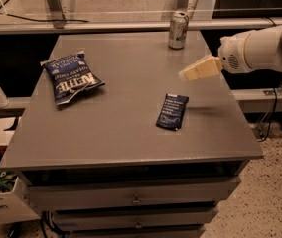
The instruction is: Move 7up can near rxbar blueberry
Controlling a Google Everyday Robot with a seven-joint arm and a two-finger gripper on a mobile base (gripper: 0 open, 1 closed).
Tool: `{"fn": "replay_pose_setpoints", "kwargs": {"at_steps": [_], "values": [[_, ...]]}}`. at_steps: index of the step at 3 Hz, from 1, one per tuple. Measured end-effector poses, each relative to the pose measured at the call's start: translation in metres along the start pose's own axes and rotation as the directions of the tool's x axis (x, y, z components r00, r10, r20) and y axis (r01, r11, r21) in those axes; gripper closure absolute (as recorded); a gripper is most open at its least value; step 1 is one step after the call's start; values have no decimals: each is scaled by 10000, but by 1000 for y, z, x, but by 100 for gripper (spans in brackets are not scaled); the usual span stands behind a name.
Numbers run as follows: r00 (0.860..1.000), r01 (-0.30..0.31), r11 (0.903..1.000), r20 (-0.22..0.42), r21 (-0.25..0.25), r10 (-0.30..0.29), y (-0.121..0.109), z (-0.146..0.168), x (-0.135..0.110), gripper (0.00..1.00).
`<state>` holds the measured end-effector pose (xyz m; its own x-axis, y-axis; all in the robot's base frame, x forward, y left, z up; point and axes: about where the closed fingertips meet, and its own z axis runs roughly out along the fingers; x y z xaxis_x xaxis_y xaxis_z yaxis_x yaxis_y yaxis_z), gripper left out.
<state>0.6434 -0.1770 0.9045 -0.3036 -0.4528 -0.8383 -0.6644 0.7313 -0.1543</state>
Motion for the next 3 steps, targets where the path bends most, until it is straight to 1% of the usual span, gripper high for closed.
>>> {"fn": "replay_pose_setpoints", "kwargs": {"at_steps": [1, 2, 3], "values": [[10000, 16, 10000, 8, -13, -16, 1, 1, 0, 0], [9989, 125, 9999, 442, 4, -125, -5, 20, -8, 0], [9934, 85, 9999, 1145, 82, -94, -20, 48, -19, 0]]}}
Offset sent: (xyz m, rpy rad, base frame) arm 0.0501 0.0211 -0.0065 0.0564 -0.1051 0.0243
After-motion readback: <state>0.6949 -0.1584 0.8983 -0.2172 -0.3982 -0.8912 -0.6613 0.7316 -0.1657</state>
